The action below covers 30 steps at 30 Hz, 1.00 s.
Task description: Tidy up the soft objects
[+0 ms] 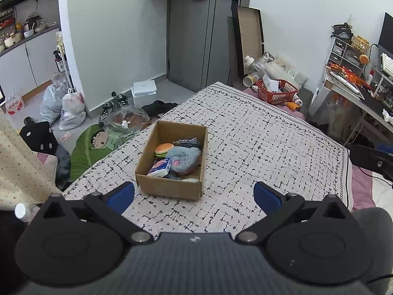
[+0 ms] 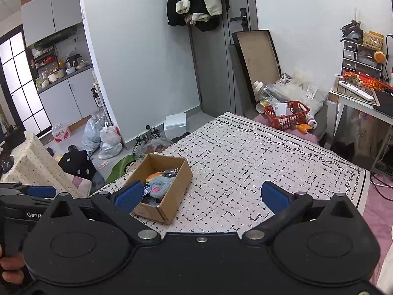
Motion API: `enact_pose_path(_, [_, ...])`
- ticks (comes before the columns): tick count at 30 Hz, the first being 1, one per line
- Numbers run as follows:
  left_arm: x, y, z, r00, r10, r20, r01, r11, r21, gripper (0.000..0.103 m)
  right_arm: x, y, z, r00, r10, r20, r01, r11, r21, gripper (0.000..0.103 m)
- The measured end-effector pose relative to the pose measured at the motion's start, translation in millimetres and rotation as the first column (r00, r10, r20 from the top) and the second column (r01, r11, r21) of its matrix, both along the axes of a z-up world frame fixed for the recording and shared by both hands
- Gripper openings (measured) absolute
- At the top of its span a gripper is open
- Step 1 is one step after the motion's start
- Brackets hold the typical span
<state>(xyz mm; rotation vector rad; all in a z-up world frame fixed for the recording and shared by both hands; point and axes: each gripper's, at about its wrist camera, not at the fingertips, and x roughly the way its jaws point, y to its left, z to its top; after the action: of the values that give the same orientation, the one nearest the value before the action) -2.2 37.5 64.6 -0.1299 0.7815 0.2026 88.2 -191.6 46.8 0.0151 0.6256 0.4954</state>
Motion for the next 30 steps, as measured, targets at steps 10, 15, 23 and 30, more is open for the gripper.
enact_pose_path(10, [-28.2, -3.8, 13.3, 0.999, -0.012, 0.045, 0.013, 1.000, -0.013, 0.102, -22.0, -7.8, 2.7, 1.000, -0.022, 0.012, 0.022, 1.000, -0.005, 0.103])
enact_pose_path(15, [-38.4, -6.6, 14.7, 0.999, -0.003, 0.040, 0.003, 1.000, 0.010, 0.102, -31.6, -10.6, 1.3, 0.999, -0.029, 0.015, 0.029, 1.000, -0.006, 0.103])
enact_pose_path(23, [-51.4, -10.2, 17.5, 0.998, -0.003, 0.062, 0.002, 1.000, 0.022, 0.102, -43.7, -11.1, -0.7, 0.999, -0.029, 0.017, 0.029, 1.000, -0.007, 0.103])
enact_pose_path(30, [-55.1, -13.1, 6.7, 0.999, -0.022, 0.042, 0.022, 1.000, 0.008, 0.102, -43.9, -9.9, -6.1, 1.000, -0.024, 0.000, 0.024, 1.000, -0.015, 0.103])
